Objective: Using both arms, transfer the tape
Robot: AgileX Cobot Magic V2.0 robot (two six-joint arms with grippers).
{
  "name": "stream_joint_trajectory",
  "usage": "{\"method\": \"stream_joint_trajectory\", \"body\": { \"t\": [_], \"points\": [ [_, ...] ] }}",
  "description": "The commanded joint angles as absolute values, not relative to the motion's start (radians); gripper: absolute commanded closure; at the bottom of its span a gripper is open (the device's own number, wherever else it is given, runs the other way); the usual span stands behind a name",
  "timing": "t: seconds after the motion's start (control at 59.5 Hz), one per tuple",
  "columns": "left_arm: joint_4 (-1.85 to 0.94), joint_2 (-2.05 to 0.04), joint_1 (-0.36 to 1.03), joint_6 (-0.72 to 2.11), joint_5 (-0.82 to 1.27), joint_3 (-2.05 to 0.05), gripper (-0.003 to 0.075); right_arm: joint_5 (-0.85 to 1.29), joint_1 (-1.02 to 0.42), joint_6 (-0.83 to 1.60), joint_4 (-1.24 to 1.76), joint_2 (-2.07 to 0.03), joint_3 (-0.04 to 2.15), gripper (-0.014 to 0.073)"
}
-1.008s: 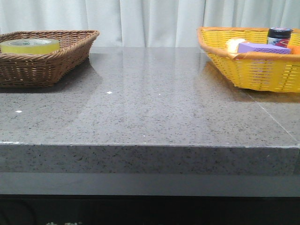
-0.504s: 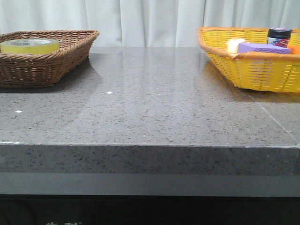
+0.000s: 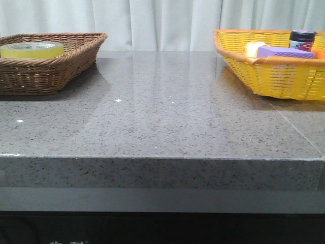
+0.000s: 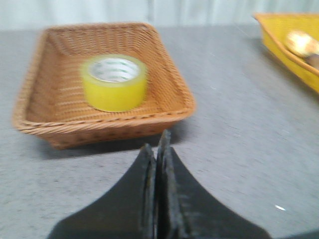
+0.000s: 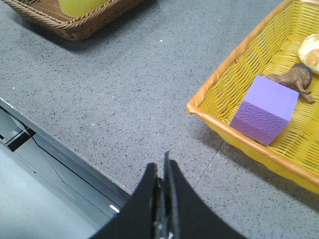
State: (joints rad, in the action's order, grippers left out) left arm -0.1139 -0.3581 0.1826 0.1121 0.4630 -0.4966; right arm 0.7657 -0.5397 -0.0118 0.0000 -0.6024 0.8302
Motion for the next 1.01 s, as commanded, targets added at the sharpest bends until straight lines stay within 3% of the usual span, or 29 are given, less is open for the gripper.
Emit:
{"method": "stream_joint_trajectory", "body": {
  "t": [0.0, 0.403, 0.991],
  "points": [
    [-0.117, -0.279, 0.142, 0.112, 0.269, -0.401, 0.0741, 0.697, -0.535, -0.010, -0.011, -0.604, 0.853, 0.0662],
    [-0.132, 0.024, 0.099, 0.112, -0.024, 0.014, 0.0741, 0.697, -0.535, -0.010, -0.011, -0.604, 0.853, 0.0662],
    [-0.130, 0.023, 0.098, 0.112, -0.060, 0.012, 0.0741, 0.697, -0.535, -0.010, -0.011, -0.604, 0.853, 0.0662]
  ]
}}
